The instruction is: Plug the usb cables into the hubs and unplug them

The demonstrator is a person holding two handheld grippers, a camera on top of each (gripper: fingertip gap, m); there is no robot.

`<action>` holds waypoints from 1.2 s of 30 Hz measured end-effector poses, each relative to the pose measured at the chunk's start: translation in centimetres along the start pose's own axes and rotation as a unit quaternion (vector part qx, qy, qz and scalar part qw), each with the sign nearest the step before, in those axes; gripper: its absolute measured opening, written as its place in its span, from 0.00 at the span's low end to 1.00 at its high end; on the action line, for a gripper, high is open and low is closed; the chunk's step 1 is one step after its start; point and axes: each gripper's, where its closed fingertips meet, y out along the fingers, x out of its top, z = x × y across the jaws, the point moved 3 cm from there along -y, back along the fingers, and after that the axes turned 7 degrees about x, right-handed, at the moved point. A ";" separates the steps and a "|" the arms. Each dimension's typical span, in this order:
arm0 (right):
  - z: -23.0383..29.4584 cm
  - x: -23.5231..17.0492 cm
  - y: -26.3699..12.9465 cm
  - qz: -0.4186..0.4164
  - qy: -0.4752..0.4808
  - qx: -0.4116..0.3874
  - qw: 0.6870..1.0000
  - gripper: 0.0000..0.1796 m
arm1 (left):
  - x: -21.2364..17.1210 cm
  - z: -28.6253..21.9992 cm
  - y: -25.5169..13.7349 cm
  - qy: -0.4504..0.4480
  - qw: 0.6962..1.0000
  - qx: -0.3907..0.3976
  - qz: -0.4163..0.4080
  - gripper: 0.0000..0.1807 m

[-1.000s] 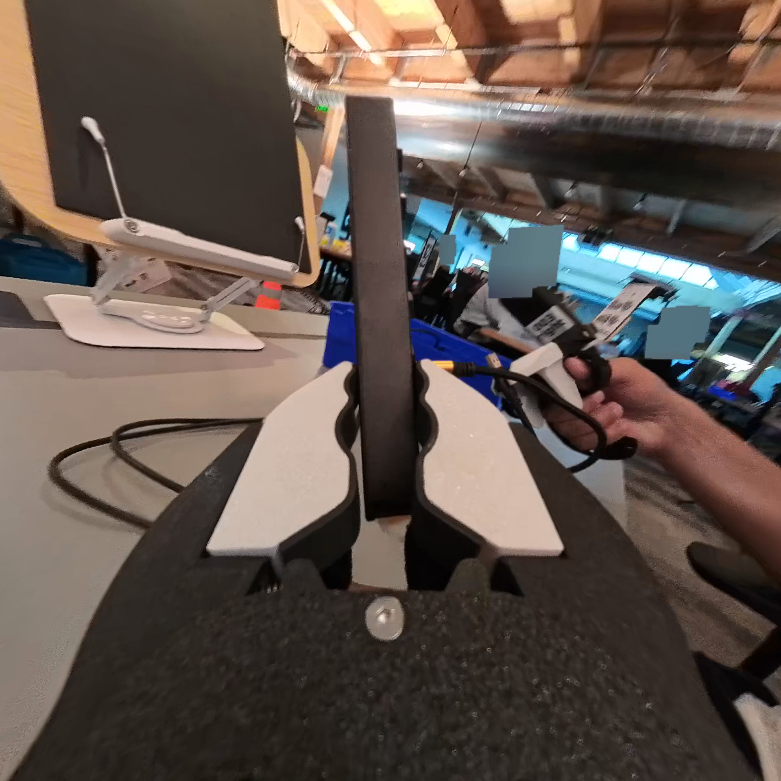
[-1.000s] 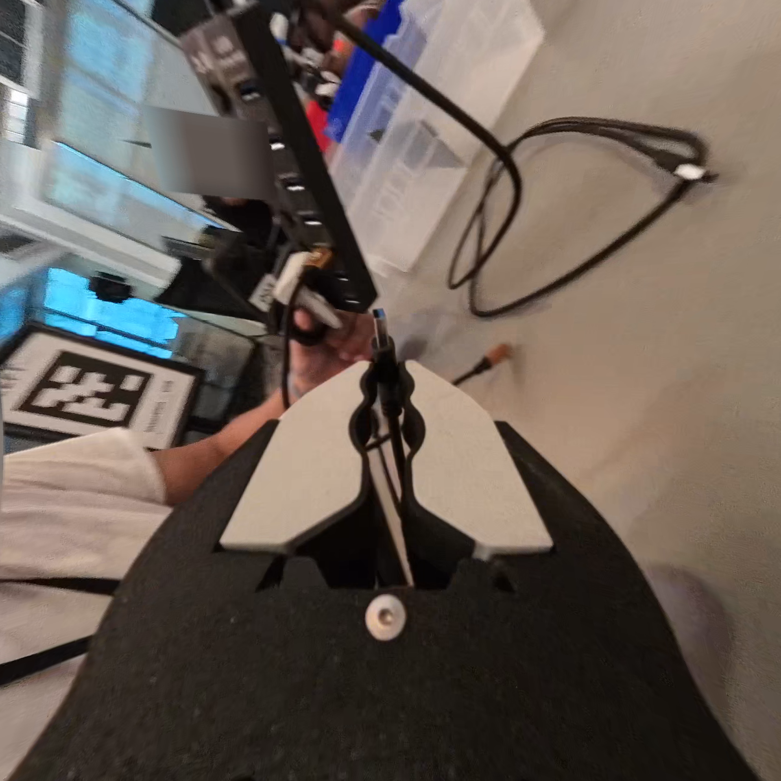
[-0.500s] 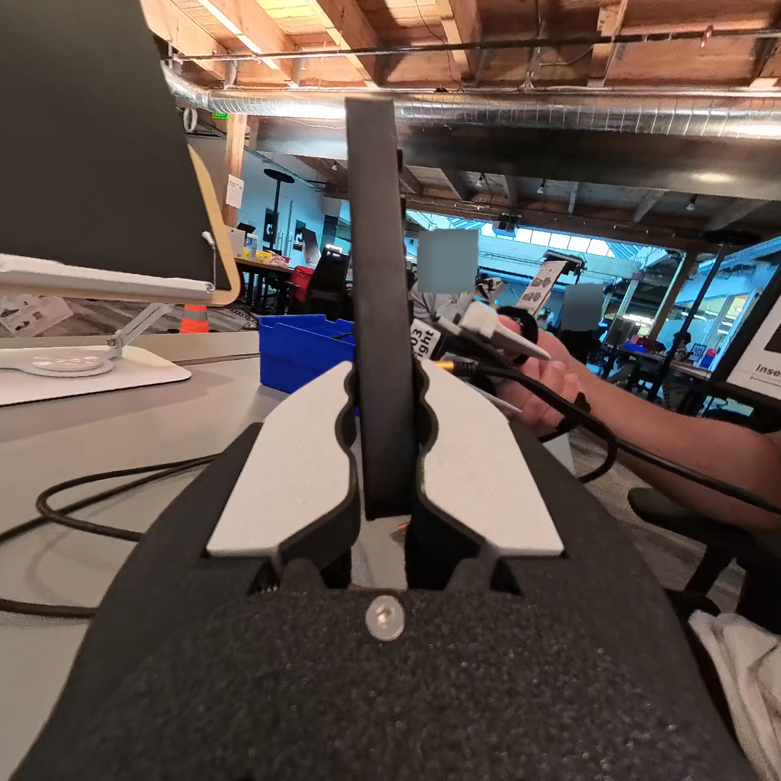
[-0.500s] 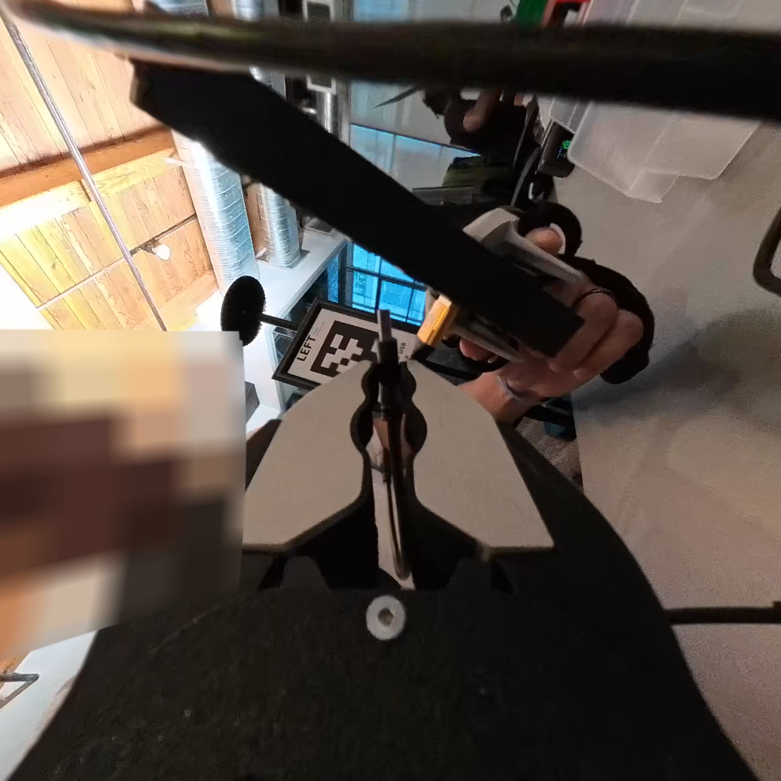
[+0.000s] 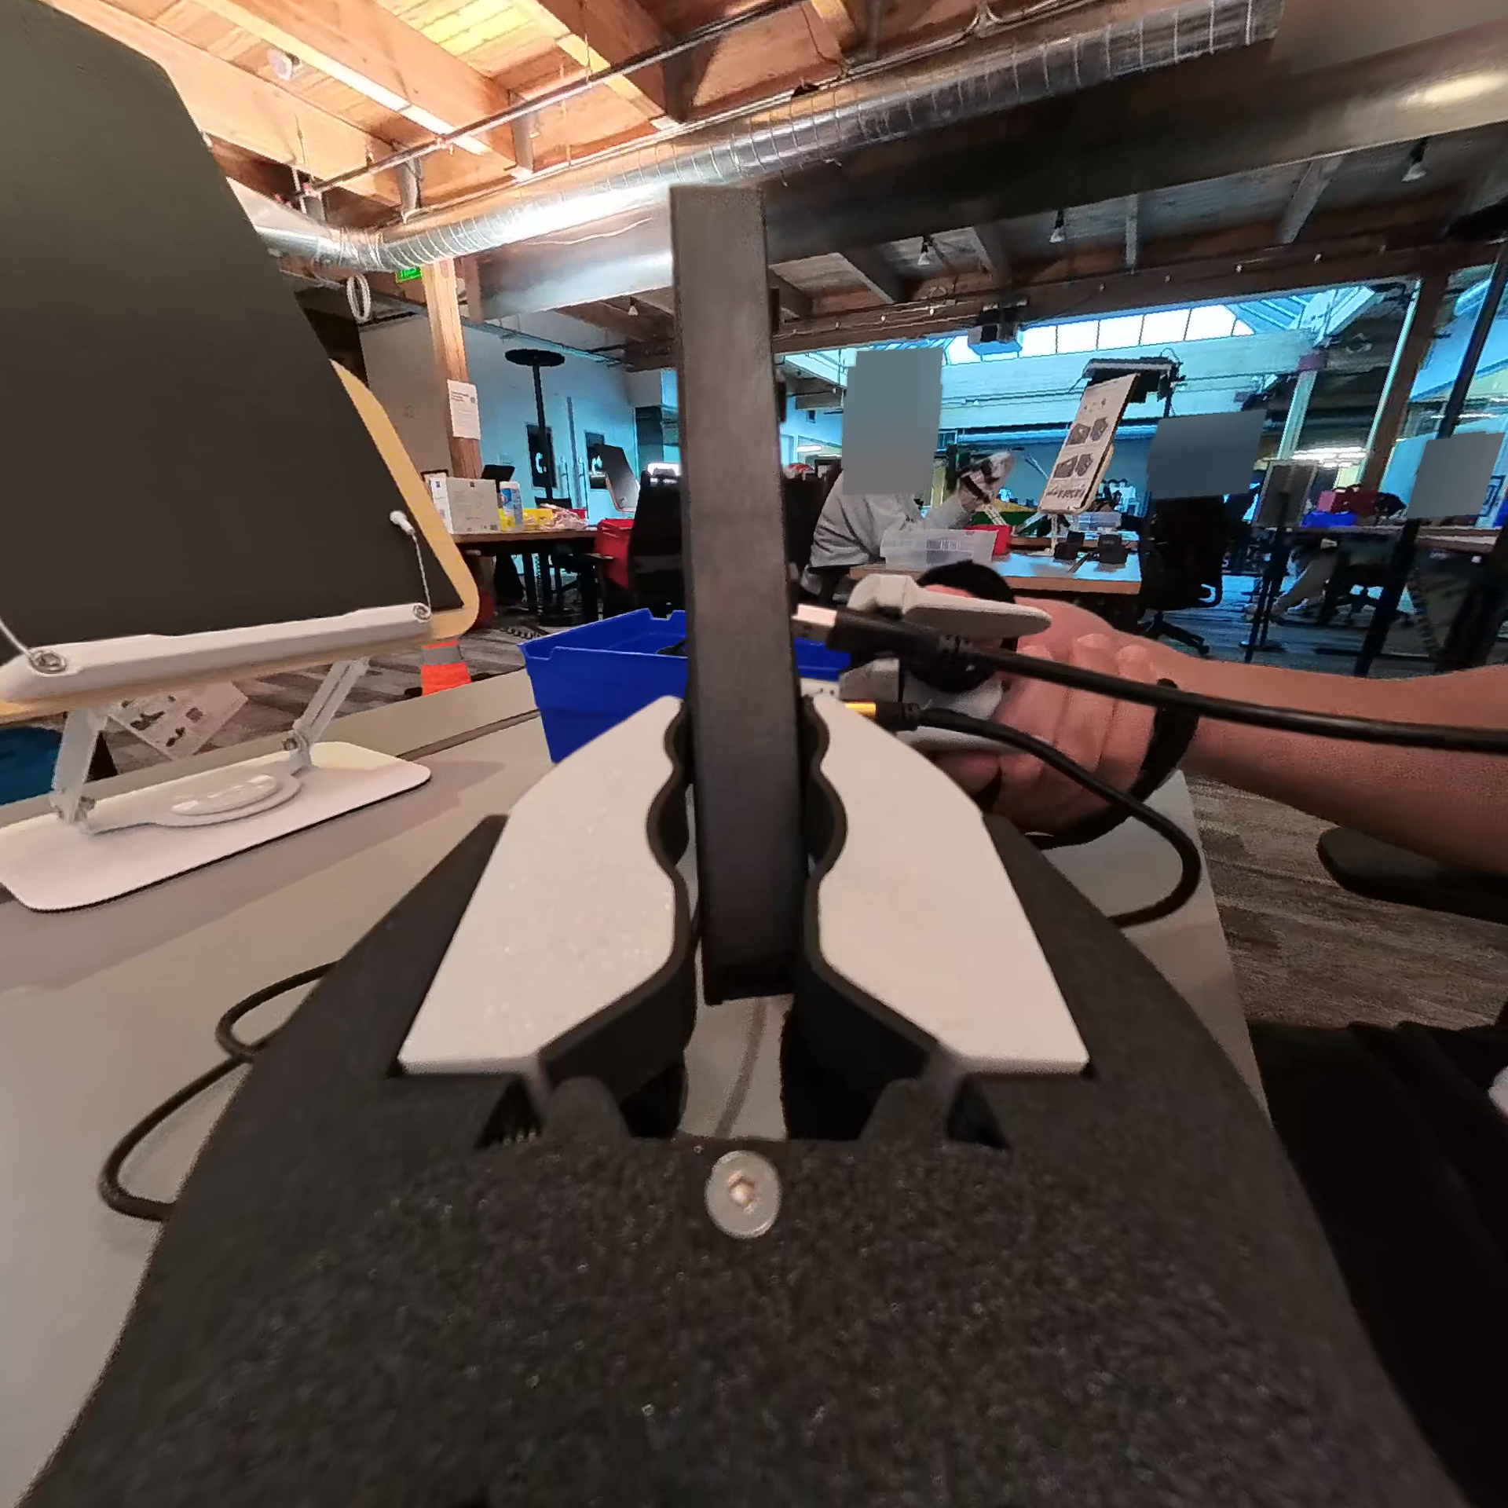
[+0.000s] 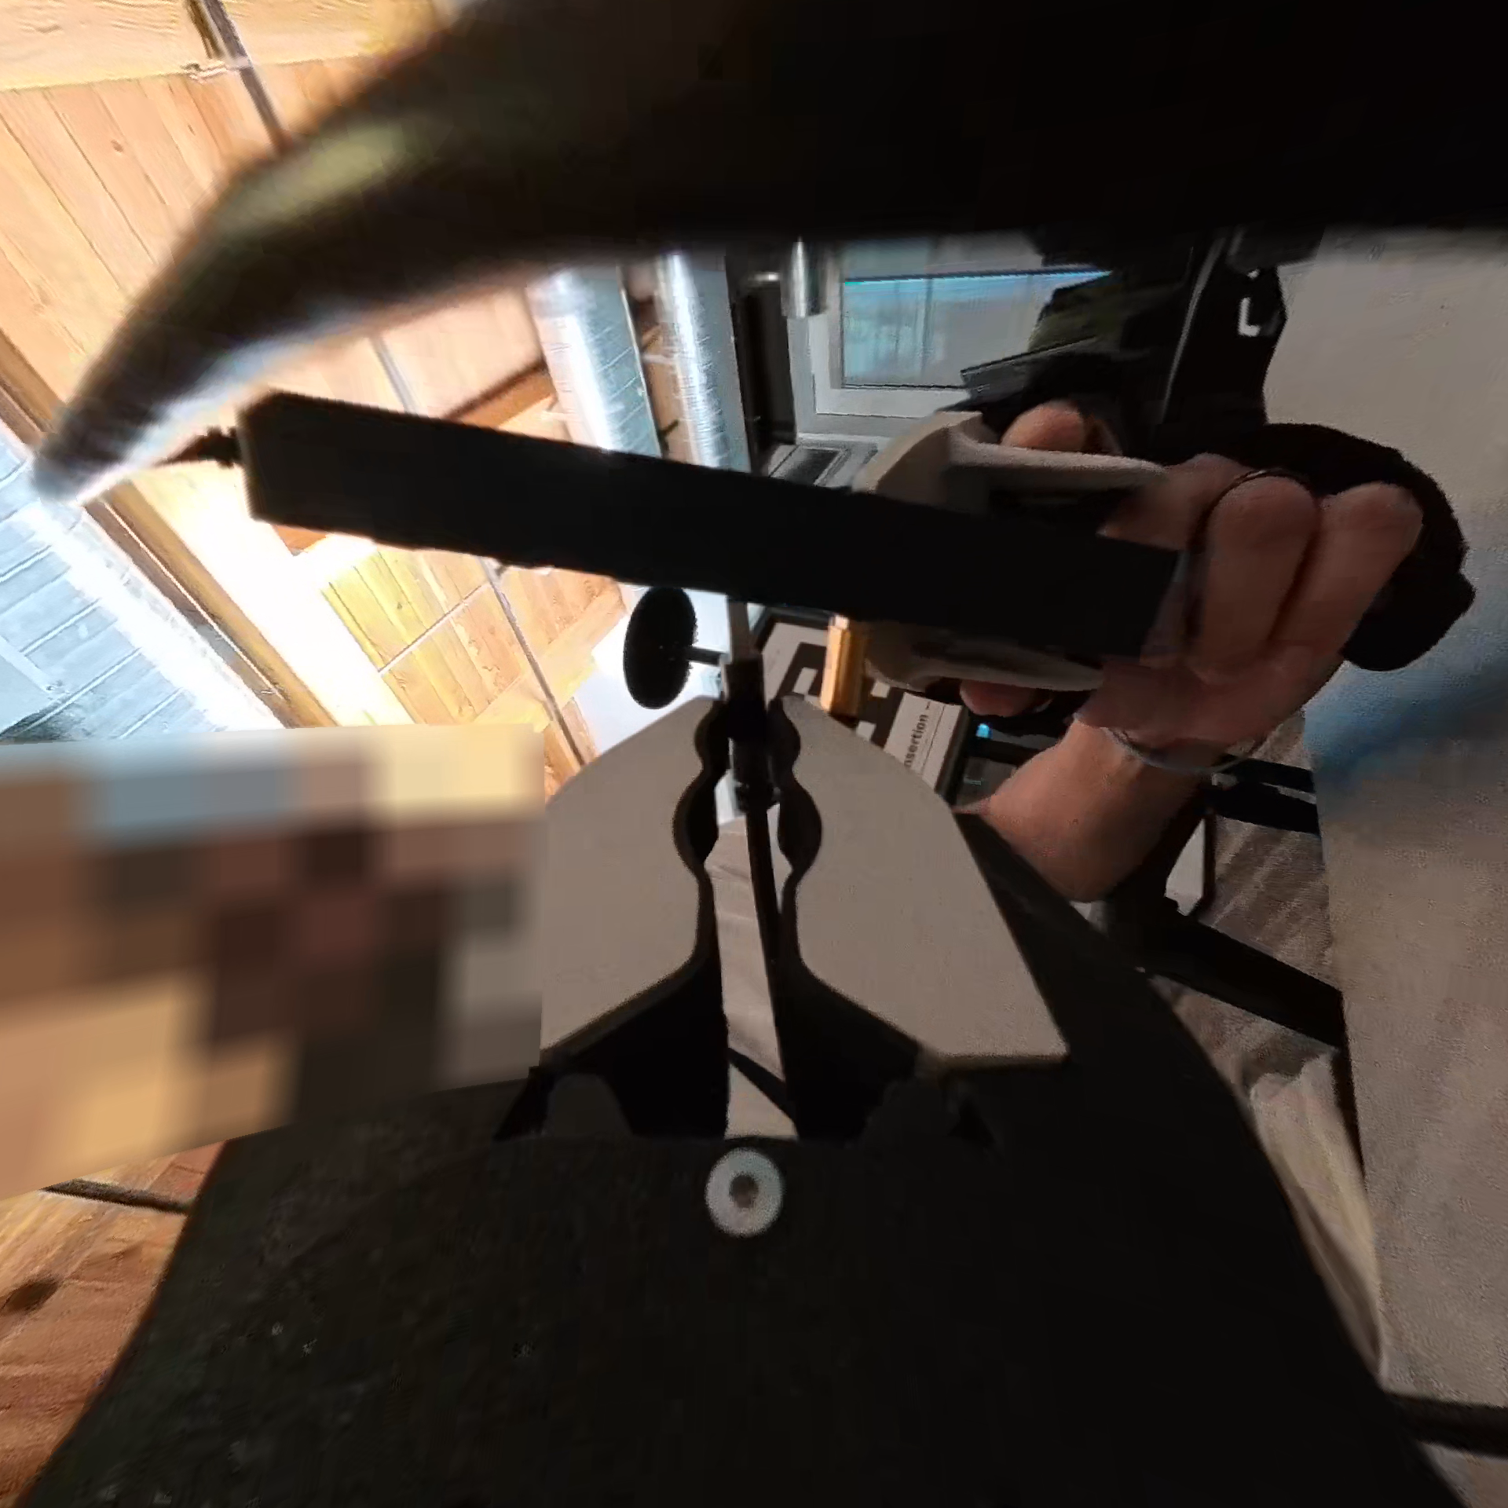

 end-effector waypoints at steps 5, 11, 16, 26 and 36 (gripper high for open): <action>-0.4 0.1 -0.2 -0.006 0.021 0.019 1.000 0.05 | 0.0 -0.1 -0.2 0.014 1.000 -0.002 0.005 0.13; -0.2 0.0 -0.1 -0.004 0.031 0.049 0.998 0.05 | 0.2 -0.2 -0.2 0.012 1.000 -0.013 0.003 0.13; -0.6 0.8 -0.7 -0.035 -0.003 0.026 0.999 0.05 | -0.6 0.3 0.0 0.050 0.998 0.022 0.037 0.13; 1.4 3.8 -4.4 -0.099 -0.360 -0.311 0.874 0.18 | -1.7 2.0 0.3 0.044 0.990 0.113 0.065 0.13; -0.8 2.6 -2.3 -0.028 -0.433 -0.377 0.818 0.09 | -1.9 1.6 0.6 0.037 0.990 0.120 0.067 0.13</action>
